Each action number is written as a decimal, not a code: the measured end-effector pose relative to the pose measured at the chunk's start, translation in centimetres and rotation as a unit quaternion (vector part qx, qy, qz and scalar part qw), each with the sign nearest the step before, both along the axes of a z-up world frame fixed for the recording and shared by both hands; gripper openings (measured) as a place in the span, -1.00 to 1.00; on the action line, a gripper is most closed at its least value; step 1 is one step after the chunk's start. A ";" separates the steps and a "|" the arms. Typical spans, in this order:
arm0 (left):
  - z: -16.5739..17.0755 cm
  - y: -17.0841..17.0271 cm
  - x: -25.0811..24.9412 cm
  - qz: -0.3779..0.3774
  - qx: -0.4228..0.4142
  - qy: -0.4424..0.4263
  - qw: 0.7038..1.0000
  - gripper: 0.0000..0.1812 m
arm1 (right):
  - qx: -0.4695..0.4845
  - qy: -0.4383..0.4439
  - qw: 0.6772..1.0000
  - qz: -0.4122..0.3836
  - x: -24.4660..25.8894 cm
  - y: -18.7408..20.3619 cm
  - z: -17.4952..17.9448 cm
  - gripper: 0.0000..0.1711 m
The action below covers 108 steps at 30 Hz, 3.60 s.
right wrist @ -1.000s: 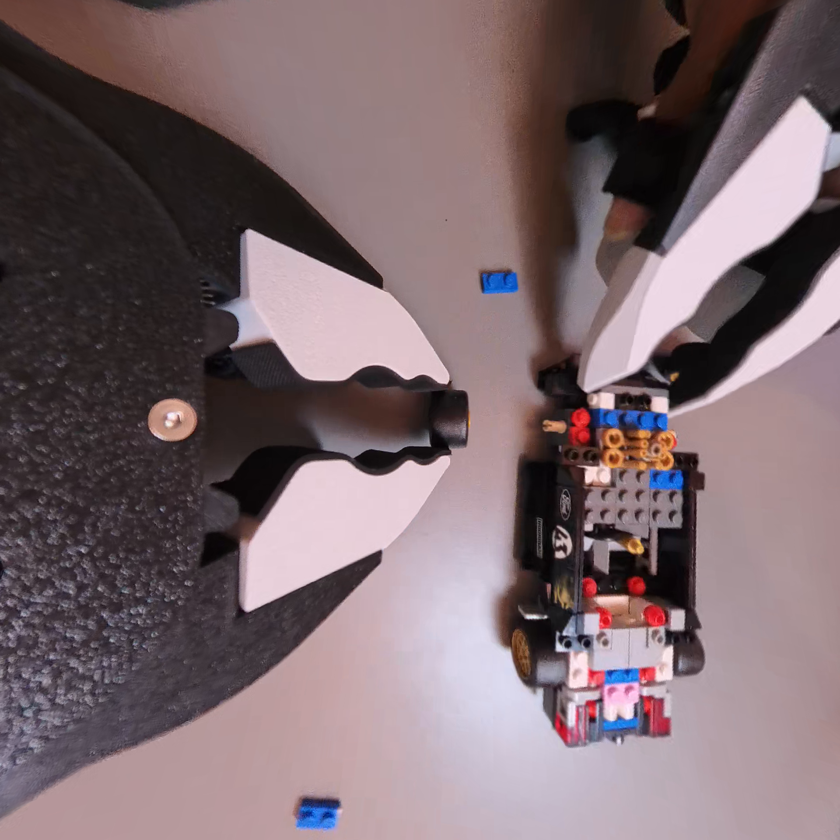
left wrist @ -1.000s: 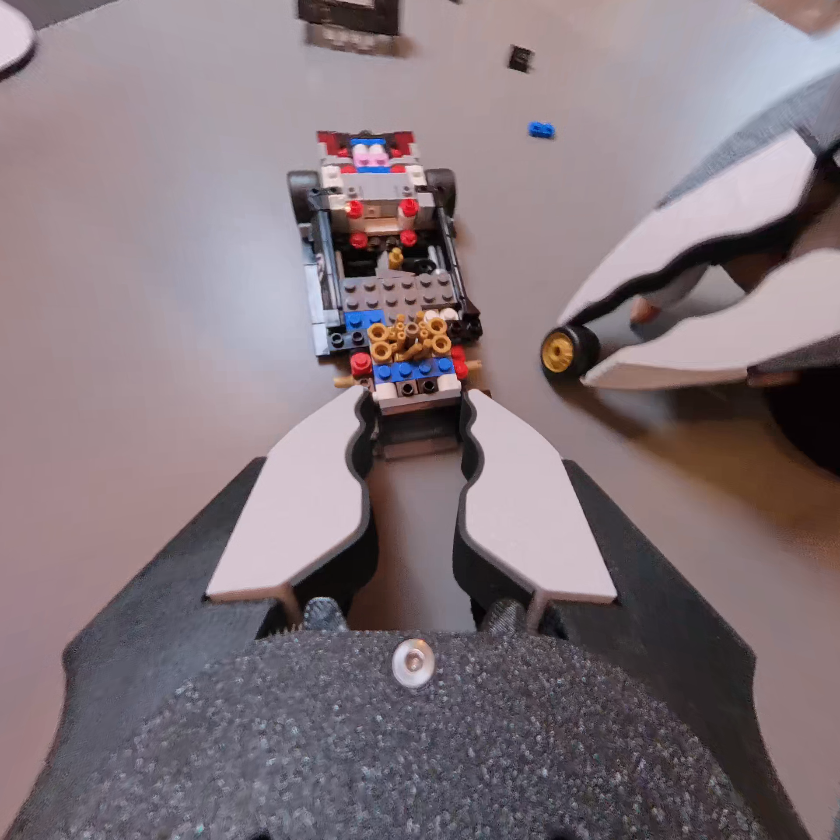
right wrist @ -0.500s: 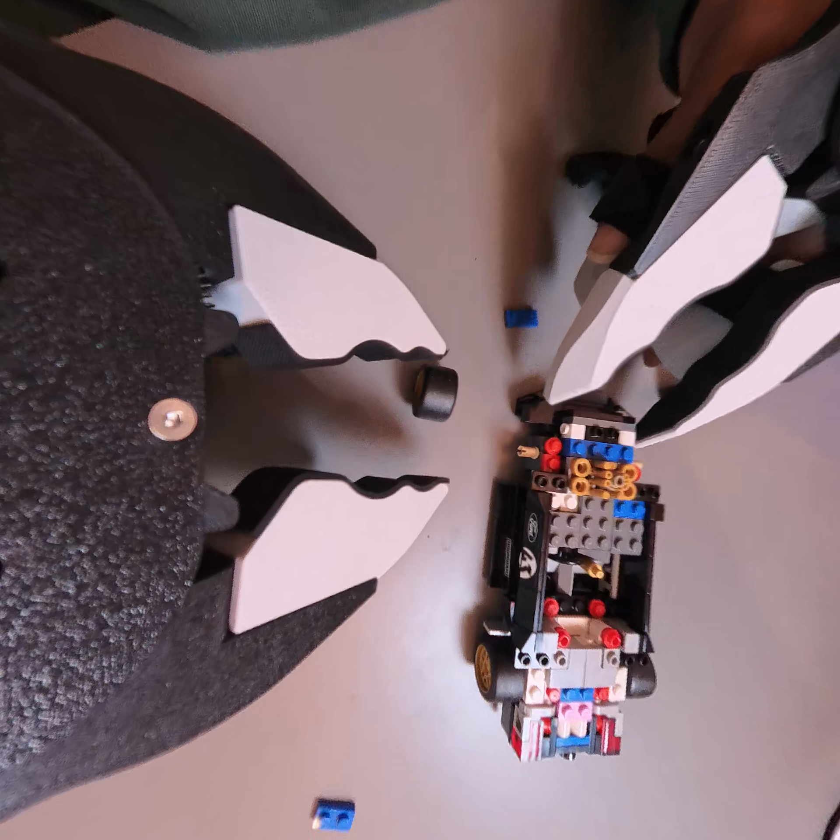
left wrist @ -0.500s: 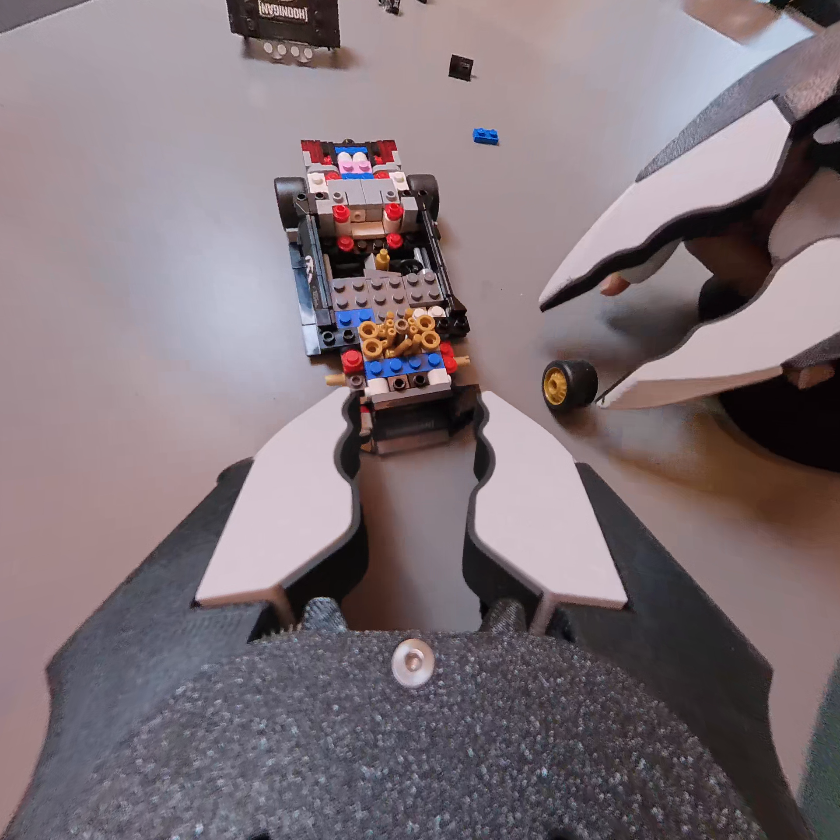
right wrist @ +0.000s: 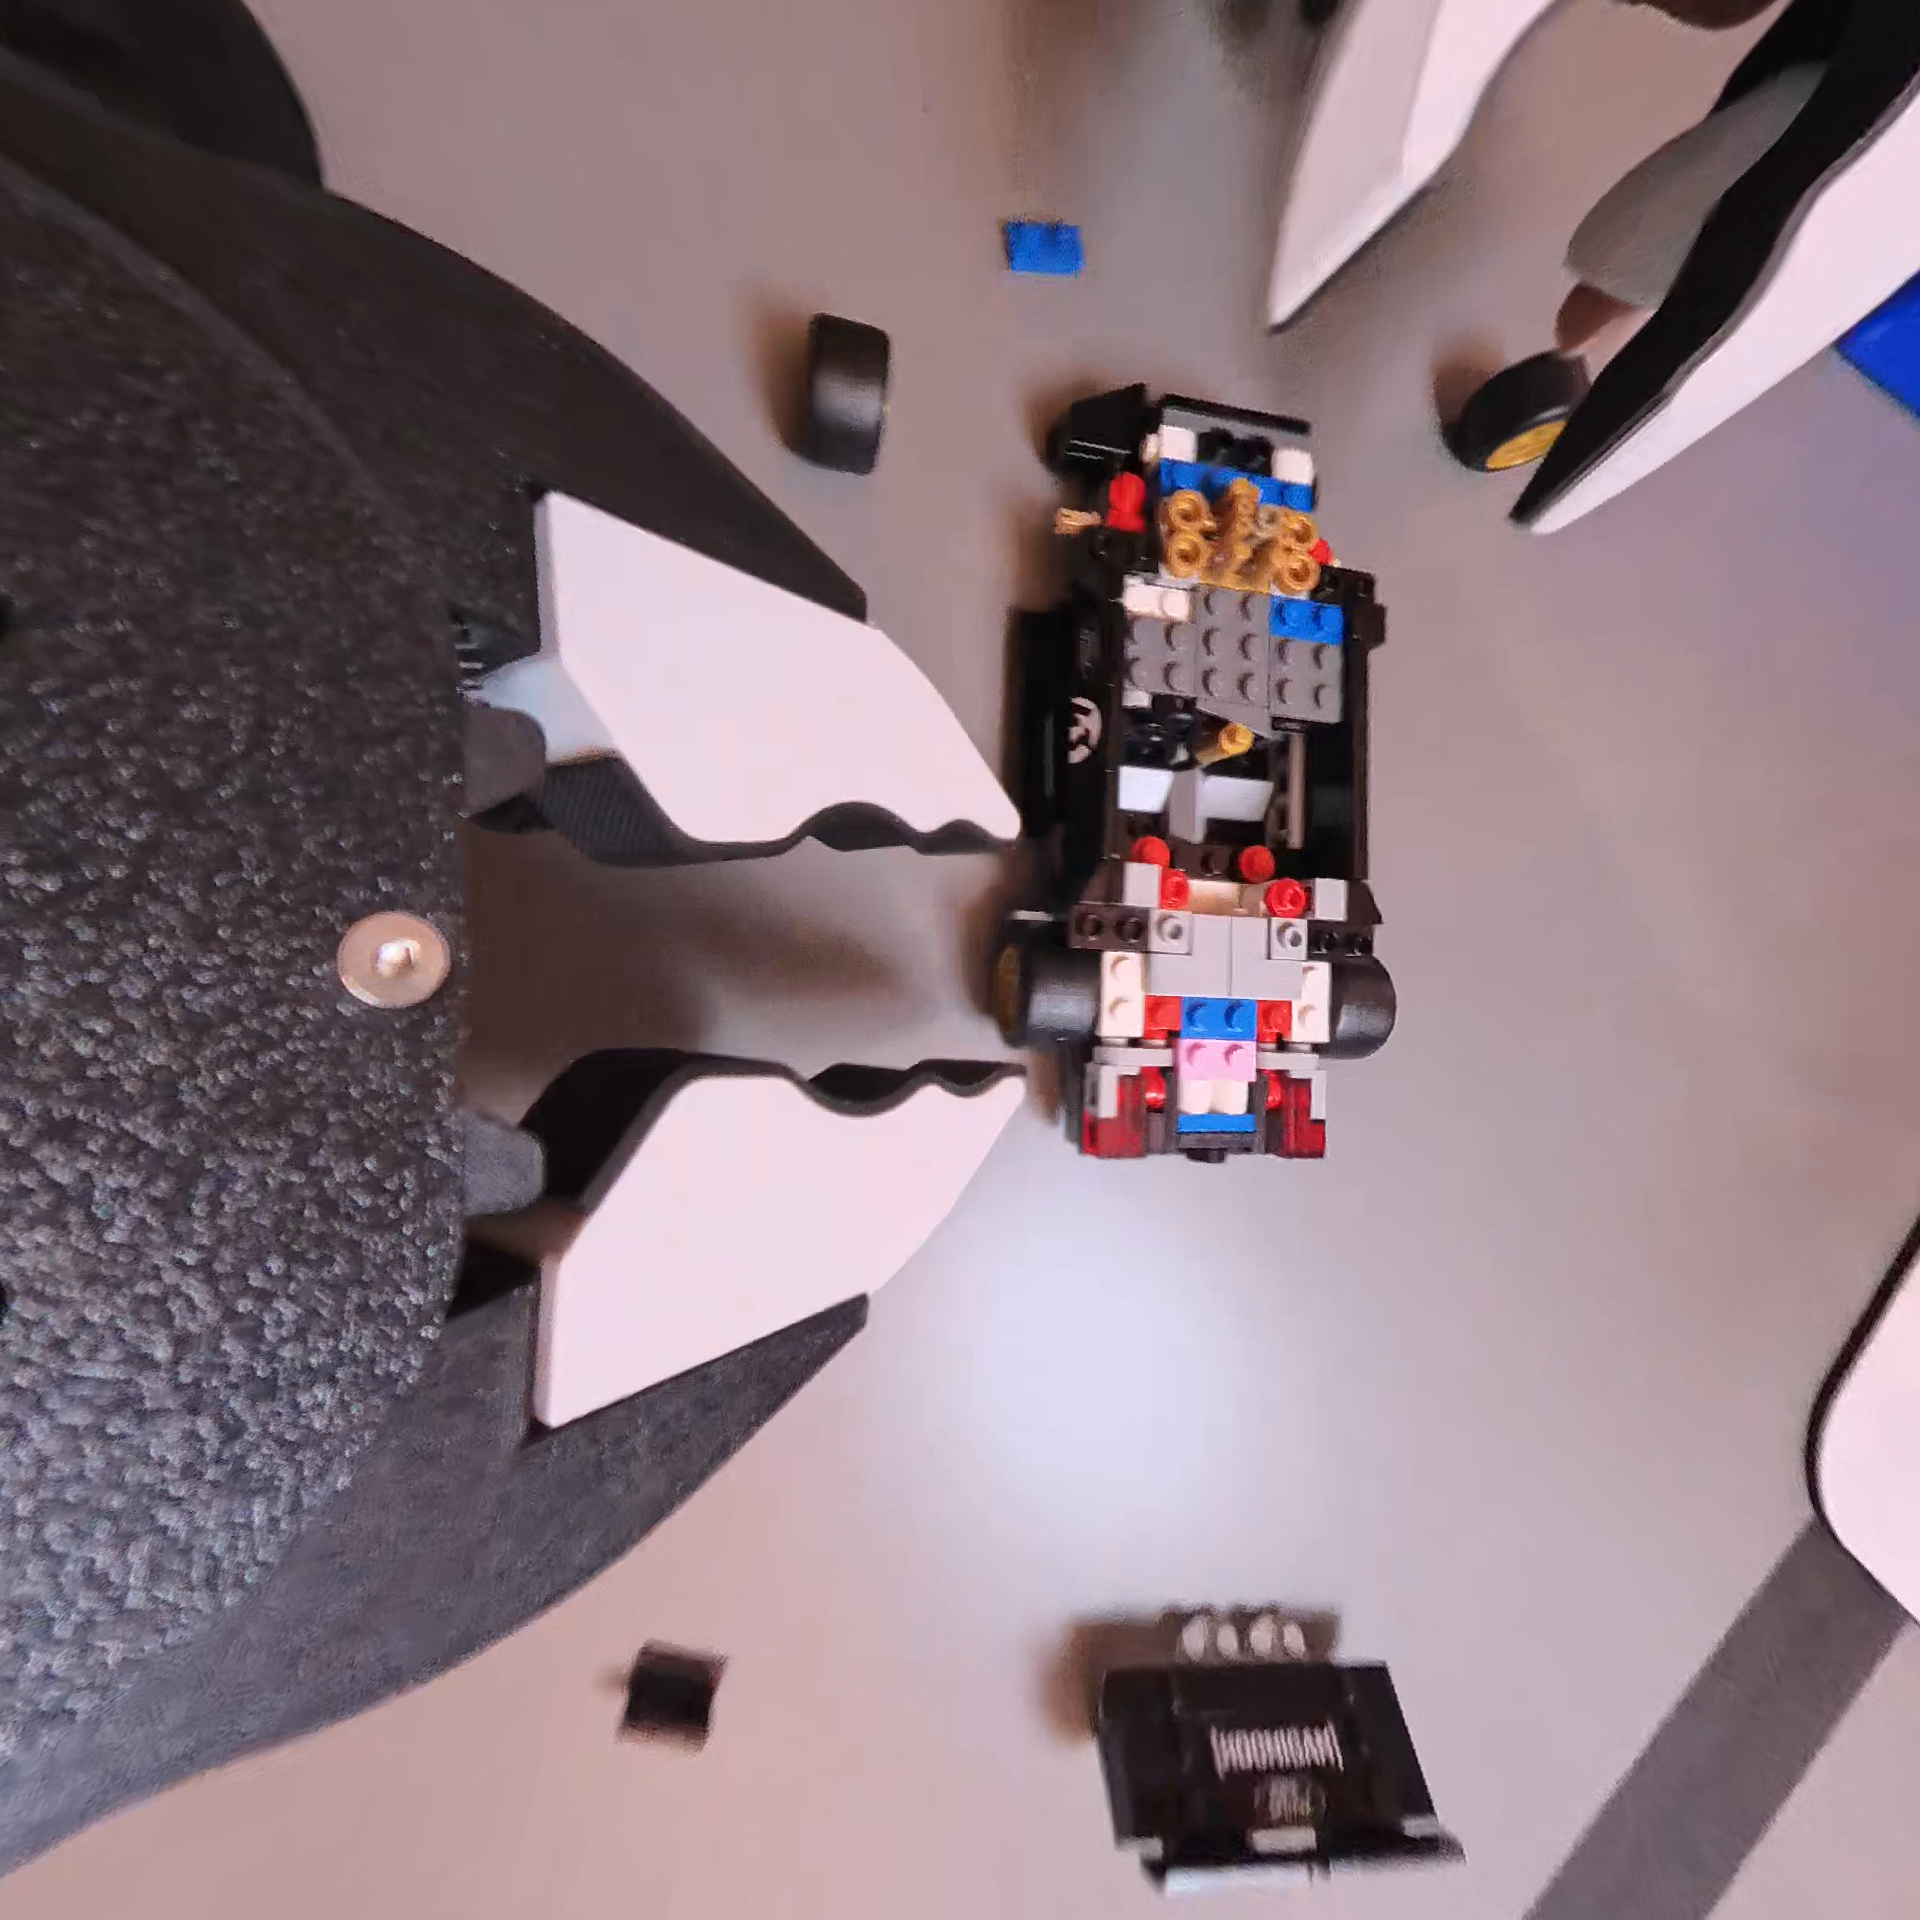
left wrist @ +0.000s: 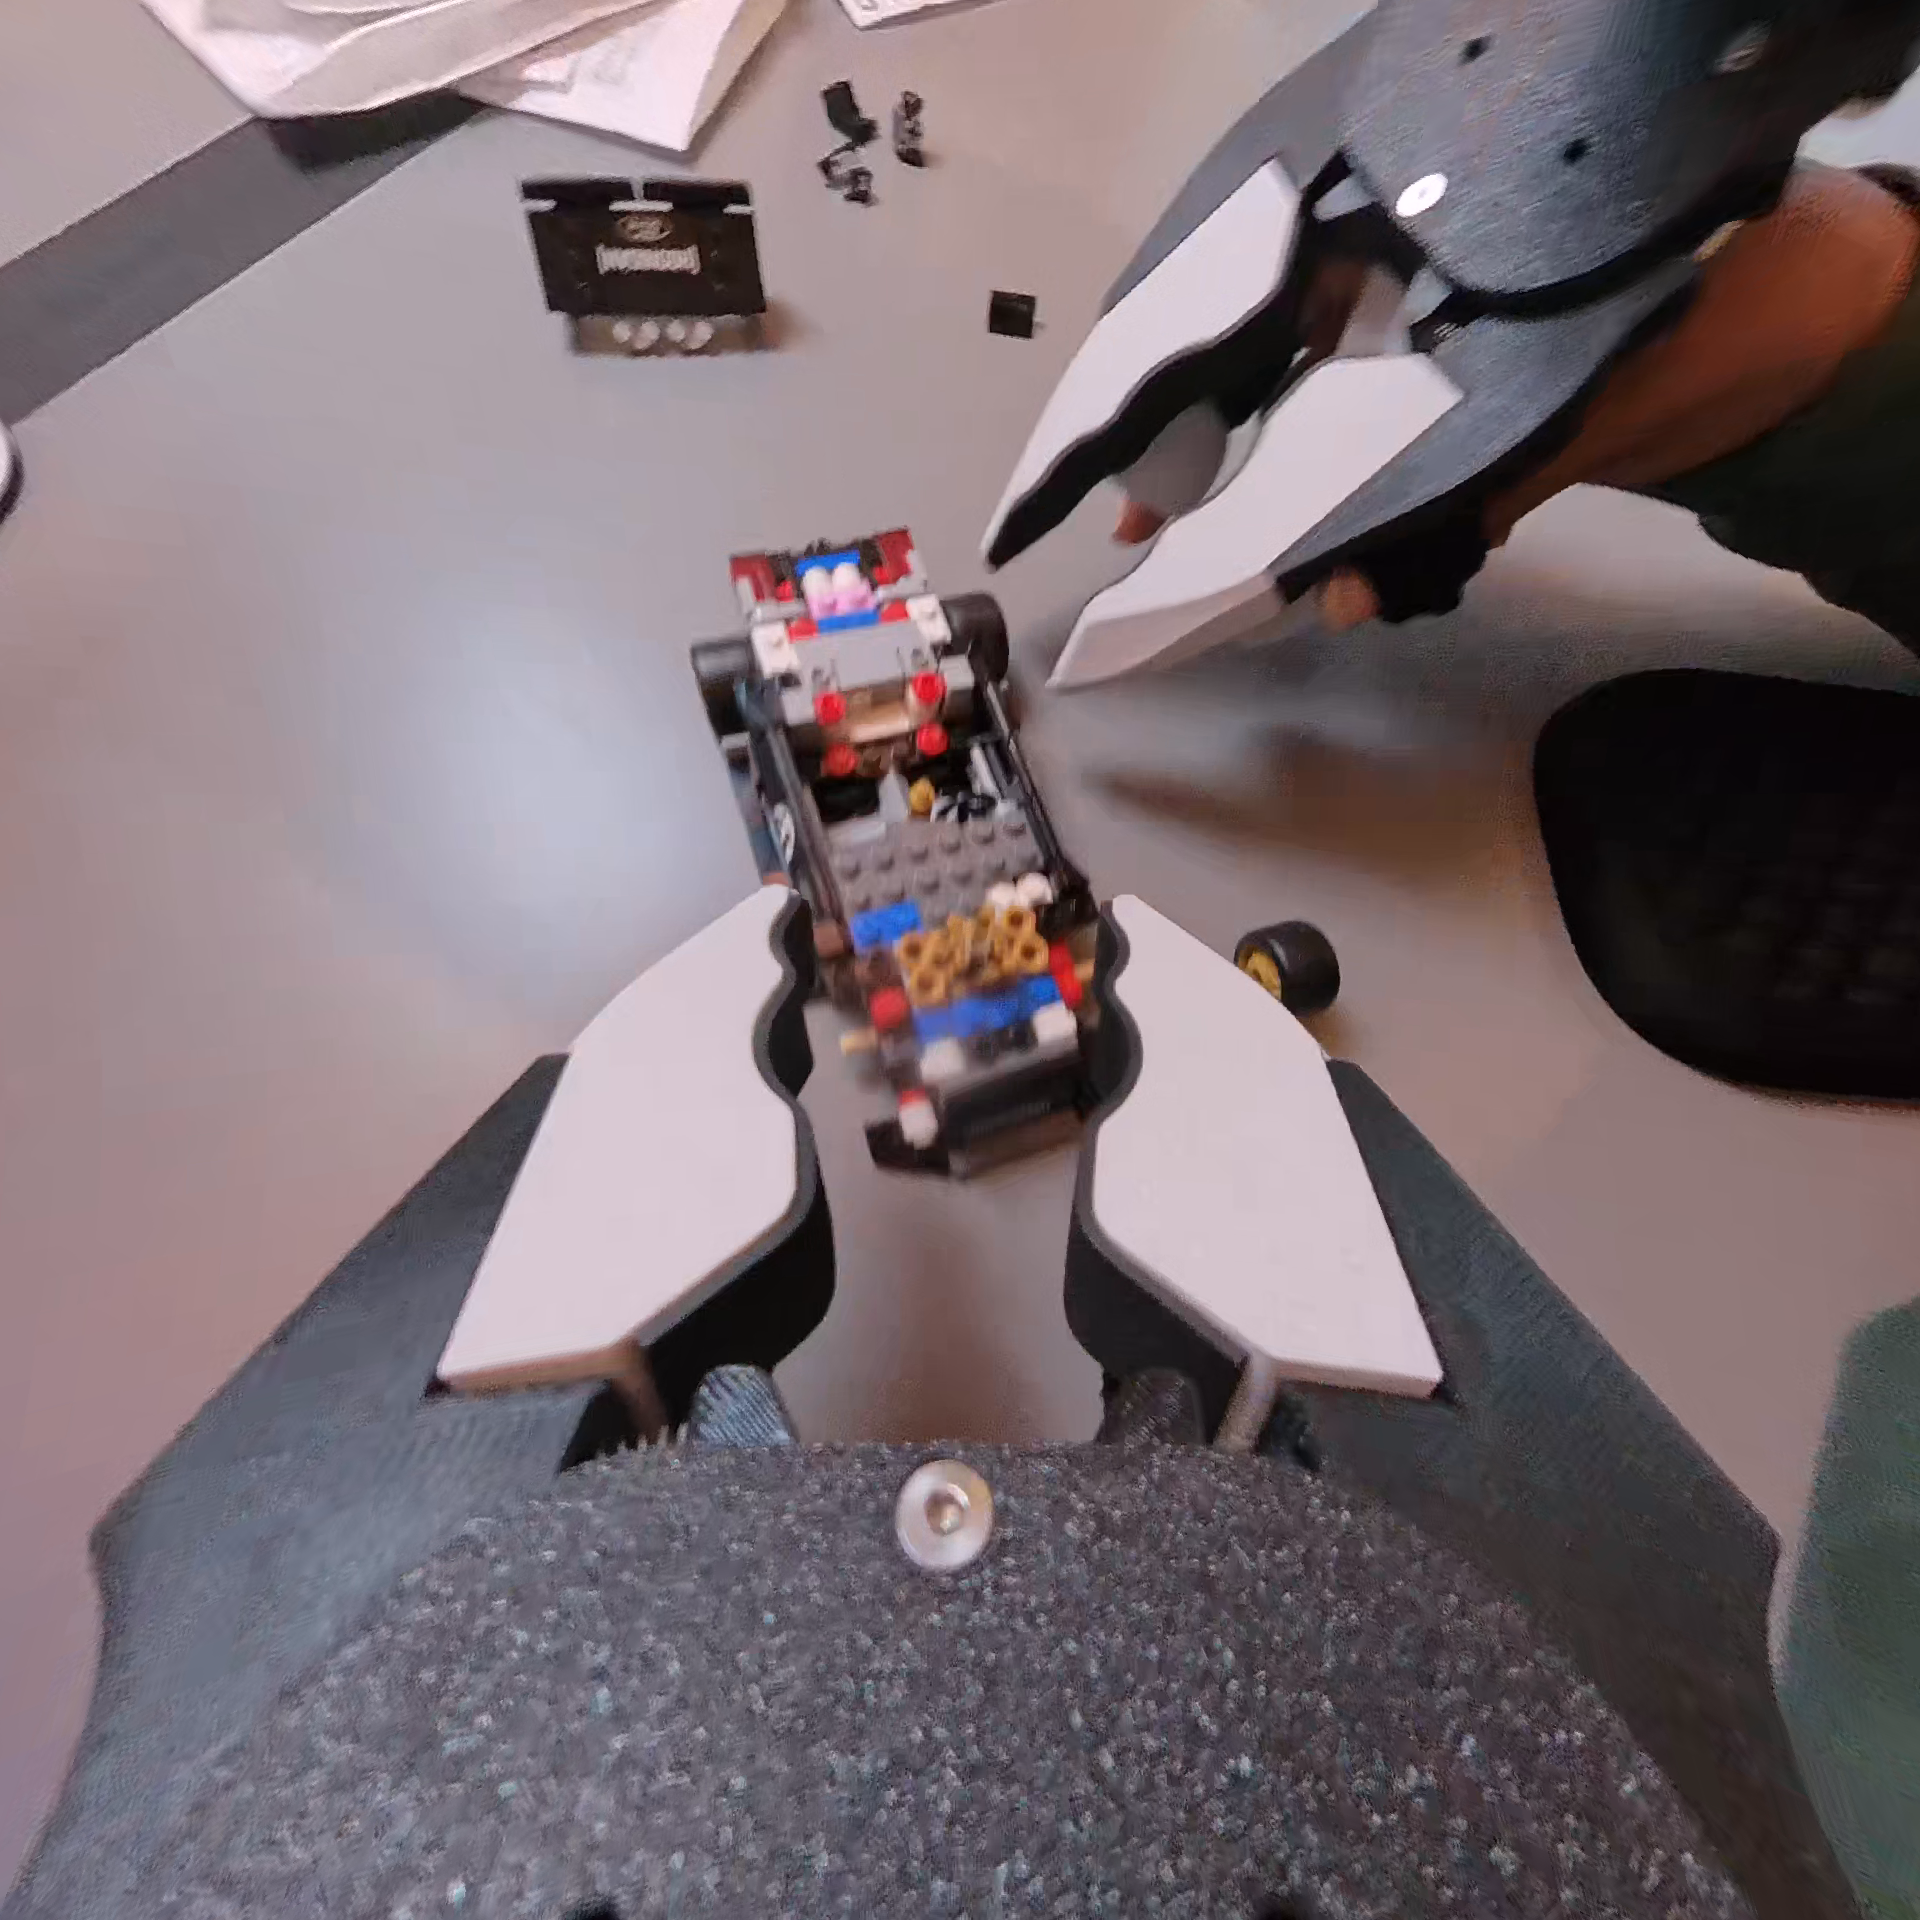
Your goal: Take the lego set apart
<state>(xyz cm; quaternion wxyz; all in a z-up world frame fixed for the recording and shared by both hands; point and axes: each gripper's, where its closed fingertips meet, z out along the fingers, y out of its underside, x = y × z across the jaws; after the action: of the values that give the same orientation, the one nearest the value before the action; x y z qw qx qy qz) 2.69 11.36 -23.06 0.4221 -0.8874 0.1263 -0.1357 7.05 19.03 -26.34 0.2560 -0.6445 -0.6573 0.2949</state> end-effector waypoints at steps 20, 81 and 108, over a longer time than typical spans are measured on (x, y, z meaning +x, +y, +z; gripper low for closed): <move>-4.5 5.3 2.1 -0.084 -0.118 0.208 0.967 -0.73 | 0.002 -0.028 0.999 0.020 -1.1 0.4 -1.4 -0.71; -4.9 5.9 2.7 -0.166 -0.166 0.242 0.941 -0.89 | -0.057 -0.035 0.984 -0.164 2.8 -1.4 -1.4 -0.72; 1.7 2.9 6.9 -0.189 -0.037 -0.049 0.980 -0.81 | 0.097 0.097 0.991 0.000 3.5 -4.0 3.4 -0.71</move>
<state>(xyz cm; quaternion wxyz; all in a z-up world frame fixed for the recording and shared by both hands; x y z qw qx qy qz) 9.63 14.29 -21.39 0.3612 -0.8549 0.2660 -0.2605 10.51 15.02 -22.93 0.3800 -0.5853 -0.6546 0.2906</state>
